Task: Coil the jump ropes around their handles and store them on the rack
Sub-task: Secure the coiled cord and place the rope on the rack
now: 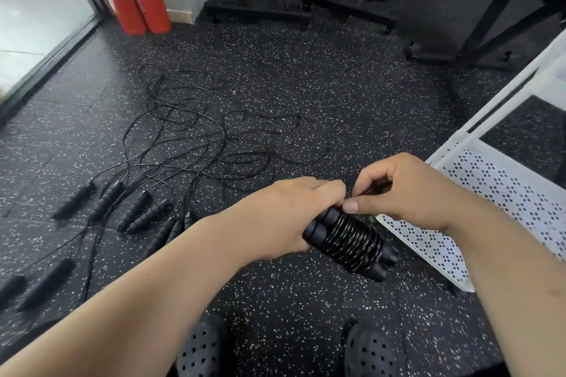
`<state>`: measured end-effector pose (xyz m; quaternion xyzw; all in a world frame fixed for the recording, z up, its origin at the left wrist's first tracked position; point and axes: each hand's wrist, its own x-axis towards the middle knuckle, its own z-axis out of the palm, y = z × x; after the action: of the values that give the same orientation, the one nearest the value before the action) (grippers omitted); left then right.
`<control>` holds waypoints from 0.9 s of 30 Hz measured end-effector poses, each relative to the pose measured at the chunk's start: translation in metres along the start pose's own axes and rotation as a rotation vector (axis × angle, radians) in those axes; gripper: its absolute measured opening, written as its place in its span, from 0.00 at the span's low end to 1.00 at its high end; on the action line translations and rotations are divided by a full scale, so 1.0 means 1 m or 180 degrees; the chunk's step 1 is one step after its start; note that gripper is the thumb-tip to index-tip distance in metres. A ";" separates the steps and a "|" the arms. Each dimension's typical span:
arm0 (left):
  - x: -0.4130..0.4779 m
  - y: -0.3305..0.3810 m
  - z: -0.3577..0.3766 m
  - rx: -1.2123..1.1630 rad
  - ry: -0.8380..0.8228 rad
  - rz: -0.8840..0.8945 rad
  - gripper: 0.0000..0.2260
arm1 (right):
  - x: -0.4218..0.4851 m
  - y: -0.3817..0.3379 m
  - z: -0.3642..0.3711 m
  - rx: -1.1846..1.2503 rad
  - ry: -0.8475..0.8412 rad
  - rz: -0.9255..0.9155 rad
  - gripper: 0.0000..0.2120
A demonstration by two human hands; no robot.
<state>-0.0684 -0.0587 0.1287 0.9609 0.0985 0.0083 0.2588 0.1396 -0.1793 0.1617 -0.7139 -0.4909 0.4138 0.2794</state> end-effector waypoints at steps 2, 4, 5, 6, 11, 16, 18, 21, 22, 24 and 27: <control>-0.002 -0.001 -0.002 -0.0112 0.0043 -0.0001 0.20 | 0.000 0.002 0.002 0.0196 0.0031 0.0000 0.12; -0.005 -0.001 -0.003 -0.0206 0.0152 0.0045 0.21 | 0.000 0.002 0.005 0.0482 0.0041 0.0008 0.12; -0.006 -0.001 -0.003 -0.0236 0.0230 0.0043 0.22 | 0.000 0.001 0.007 0.0680 0.0043 0.0019 0.12; -0.006 -0.001 -0.003 -0.0262 0.0325 0.0025 0.23 | 0.000 0.001 0.008 0.0850 0.0058 0.0031 0.12; -0.005 -0.005 -0.001 -0.0176 0.1127 0.0384 0.26 | -0.001 -0.006 0.015 0.1301 0.0111 -0.0037 0.10; 0.005 -0.001 0.003 -0.0791 0.1801 -0.1718 0.35 | 0.002 -0.013 0.033 0.1557 0.0891 -0.0193 0.11; 0.010 -0.006 0.002 -0.1677 0.1882 -0.2349 0.19 | 0.002 -0.020 0.043 0.1613 0.1263 -0.0292 0.10; 0.016 -0.004 0.006 -0.2845 0.2091 -0.2821 0.08 | 0.006 -0.024 0.053 0.1712 0.1622 -0.0431 0.10; 0.018 -0.002 0.008 -0.3222 0.2198 -0.2907 0.06 | 0.007 -0.025 0.055 0.1719 0.1694 -0.0463 0.09; 0.020 0.003 0.014 -0.3651 0.2465 -0.2977 0.04 | 0.009 -0.025 0.059 0.1679 0.1810 -0.0471 0.09; 0.019 0.011 0.013 -0.3910 0.2543 -0.2866 0.15 | 0.010 -0.025 0.062 0.1387 0.1955 -0.0477 0.08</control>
<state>-0.0466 -0.0710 0.1221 0.4449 0.5320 0.2943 0.6576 0.0761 -0.1615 0.1473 -0.6906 -0.3357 0.2538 0.5882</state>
